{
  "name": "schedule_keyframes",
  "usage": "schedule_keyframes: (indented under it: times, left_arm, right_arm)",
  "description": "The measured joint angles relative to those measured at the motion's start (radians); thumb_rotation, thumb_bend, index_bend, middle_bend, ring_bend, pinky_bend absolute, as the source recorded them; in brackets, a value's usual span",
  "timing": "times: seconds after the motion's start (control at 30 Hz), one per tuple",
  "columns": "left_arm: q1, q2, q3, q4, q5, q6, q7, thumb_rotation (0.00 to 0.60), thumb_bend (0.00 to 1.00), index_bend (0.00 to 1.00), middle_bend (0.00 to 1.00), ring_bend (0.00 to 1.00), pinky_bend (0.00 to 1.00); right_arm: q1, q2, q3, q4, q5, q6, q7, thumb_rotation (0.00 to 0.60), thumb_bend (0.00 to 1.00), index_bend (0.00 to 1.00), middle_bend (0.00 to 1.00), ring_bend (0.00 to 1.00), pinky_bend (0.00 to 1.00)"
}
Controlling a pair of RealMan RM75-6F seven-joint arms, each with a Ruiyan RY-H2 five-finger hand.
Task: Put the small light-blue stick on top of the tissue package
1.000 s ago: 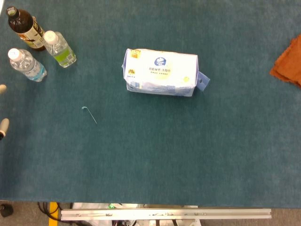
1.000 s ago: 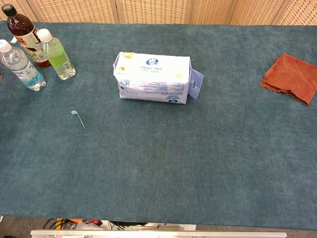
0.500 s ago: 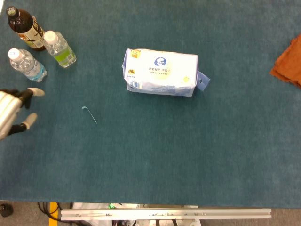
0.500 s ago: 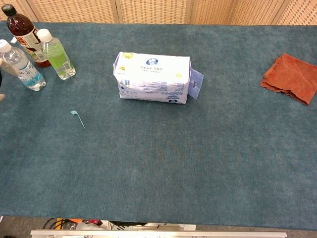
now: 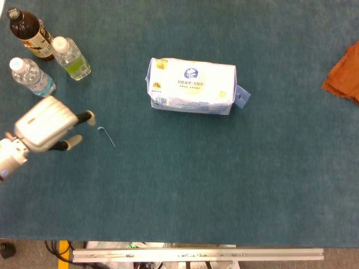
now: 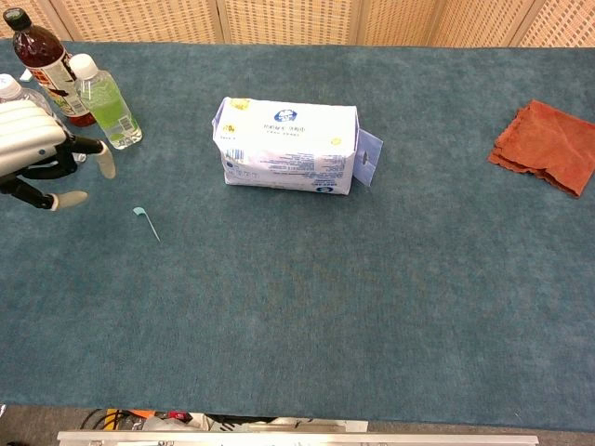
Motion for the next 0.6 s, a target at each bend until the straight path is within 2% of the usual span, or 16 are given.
schedule_keyframes:
  times: [0.23, 0.6]
  left_arm:
    - [-0.065, -0.060, 0.028, 0.045, 0.016, -0.063, 0.018, 0.600, 0.32, 0.42, 0.98, 0.97, 0.95]
    - [-0.091, -0.137, 0.043, 0.107, -0.009, -0.081, 0.075, 0.600, 0.32, 0.41, 0.99, 0.97, 0.95]
  right_arm:
    - [-0.008, -0.004, -0.008, 0.001, 0.012, -0.004, 0.001, 0.600, 0.43, 0.23, 0.35, 0.26, 0.39]
    - [-0.019, -0.008, -0.015, 0.008, 0.023, -0.002, 0.010, 0.600, 0.43, 0.23, 0.35, 0.26, 0.39]
